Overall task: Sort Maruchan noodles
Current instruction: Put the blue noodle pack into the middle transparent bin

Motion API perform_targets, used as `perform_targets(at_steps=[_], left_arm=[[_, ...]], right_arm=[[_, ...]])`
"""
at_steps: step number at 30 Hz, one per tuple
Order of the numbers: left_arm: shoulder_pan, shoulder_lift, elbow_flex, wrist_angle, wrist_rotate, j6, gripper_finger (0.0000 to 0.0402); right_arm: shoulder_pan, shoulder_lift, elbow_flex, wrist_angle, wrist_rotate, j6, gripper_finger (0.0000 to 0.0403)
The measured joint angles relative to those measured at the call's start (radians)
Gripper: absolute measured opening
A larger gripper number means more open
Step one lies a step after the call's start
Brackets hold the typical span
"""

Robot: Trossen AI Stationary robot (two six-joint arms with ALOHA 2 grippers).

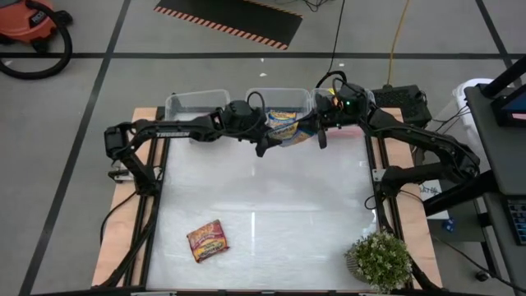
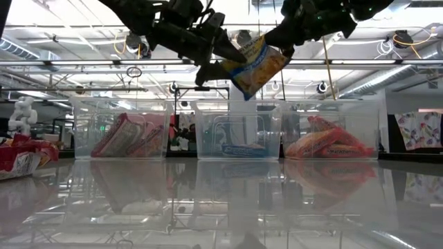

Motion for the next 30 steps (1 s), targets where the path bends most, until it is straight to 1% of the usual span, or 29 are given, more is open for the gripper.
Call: perform_targets(at_steps=[3, 5, 9, 11, 16, 19, 21, 25, 30], left_arm=[[0.01, 0.0, 0.0, -0.006, 0.0, -0.025, 0.0265], [0.014, 0.0, 0.0, -0.003, 0.021, -0.015, 0.0264], [0.012, 0.0, 0.0, -0.001, 0.132, 0.043, 0.026], [0.011, 0.0, 0.0, -0.002, 0.155, 0.06, 0.0246], [0.006, 0.0, 0.0, -0.003, 0.133, 0.085, 0.0185], [0.01, 0.0, 0.0, -0.005, 0.115, 0.077, 0.0146], [0.013, 0.0, 0.0, -0.006, 0.116, 0.065, 0.0127], [0.014, -0.001, 0.0, -0.019, 0.119, 0.033, 0.012], [0.013, -0.023, 0.002, -0.083, 0.12, 0.033, 0.0126]], right_arm=[[0.004, 0.006, 0.0, 0.024, -0.045, 0.025, 0.0], [0.012, 0.011, 0.0, 0.024, -0.047, 0.037, 0.0], [0.023, 0.013, 0.0, 0.04, -0.036, 0.063, 0.0], [0.028, 0.017, 0.0, 0.071, -0.003, 0.096, 0.0], [0.029, 0.04, 0.0, 0.102, 0.01, 0.123, 0.0], [0.029, 0.056, 0.0, 0.104, 0.012, 0.143, 0.0], [0.028, 0.058, 0.0, 0.106, 0.018, 0.163, 0.0], [0.027, 0.058, 0.0, 0.103, 0.036, 0.228, 0.0007], [0.005, 0.038, 0.0, 0.113, 0.035, 0.321, 0.0049]])
